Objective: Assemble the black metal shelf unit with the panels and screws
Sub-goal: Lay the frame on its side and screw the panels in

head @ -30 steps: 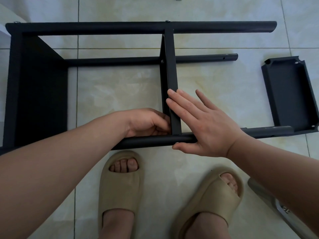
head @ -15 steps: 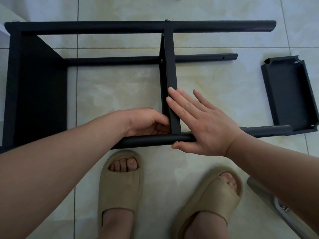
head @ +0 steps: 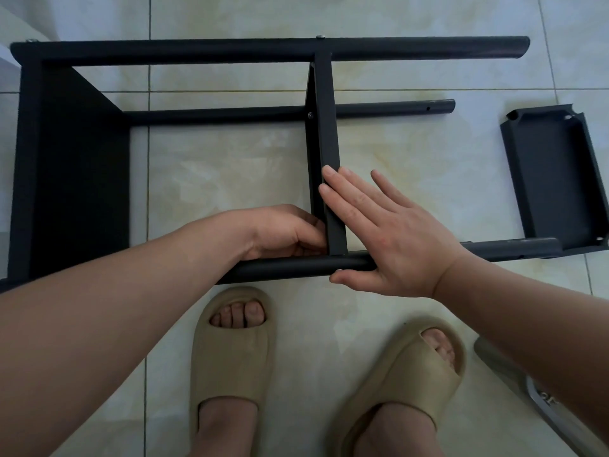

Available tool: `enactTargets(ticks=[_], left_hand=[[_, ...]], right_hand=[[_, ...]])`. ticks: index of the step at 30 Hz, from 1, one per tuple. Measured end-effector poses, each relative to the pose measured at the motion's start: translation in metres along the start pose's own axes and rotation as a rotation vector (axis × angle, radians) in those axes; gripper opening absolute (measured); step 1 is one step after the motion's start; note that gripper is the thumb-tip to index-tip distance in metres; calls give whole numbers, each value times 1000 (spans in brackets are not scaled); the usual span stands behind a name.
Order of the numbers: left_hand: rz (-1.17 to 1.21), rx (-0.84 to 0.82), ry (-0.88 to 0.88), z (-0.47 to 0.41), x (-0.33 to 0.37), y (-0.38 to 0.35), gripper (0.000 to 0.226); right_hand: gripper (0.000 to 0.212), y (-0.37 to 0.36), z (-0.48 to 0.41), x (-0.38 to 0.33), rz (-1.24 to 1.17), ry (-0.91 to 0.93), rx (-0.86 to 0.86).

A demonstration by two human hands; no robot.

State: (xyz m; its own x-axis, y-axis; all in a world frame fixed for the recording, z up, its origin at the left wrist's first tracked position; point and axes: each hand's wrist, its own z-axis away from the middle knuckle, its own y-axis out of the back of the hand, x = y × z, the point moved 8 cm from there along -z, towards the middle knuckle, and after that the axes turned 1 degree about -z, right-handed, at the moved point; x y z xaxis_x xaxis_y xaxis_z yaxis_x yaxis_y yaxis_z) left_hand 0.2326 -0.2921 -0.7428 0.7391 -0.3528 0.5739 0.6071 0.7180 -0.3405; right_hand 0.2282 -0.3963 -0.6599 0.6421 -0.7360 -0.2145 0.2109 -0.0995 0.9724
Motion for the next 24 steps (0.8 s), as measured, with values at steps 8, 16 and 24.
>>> enactTargets(ticks=[8, 16, 24], left_hand=[[73, 6, -11, 6, 4, -2, 14], [-54, 83, -61, 8, 11, 1, 10], [-147, 126, -54, 10, 17, 6, 12]], right_hand=[[99, 0, -1, 1, 4, 1, -1], [99, 1, 0, 2, -4, -3, 6], [98, 6, -6, 0, 121, 17, 47]])
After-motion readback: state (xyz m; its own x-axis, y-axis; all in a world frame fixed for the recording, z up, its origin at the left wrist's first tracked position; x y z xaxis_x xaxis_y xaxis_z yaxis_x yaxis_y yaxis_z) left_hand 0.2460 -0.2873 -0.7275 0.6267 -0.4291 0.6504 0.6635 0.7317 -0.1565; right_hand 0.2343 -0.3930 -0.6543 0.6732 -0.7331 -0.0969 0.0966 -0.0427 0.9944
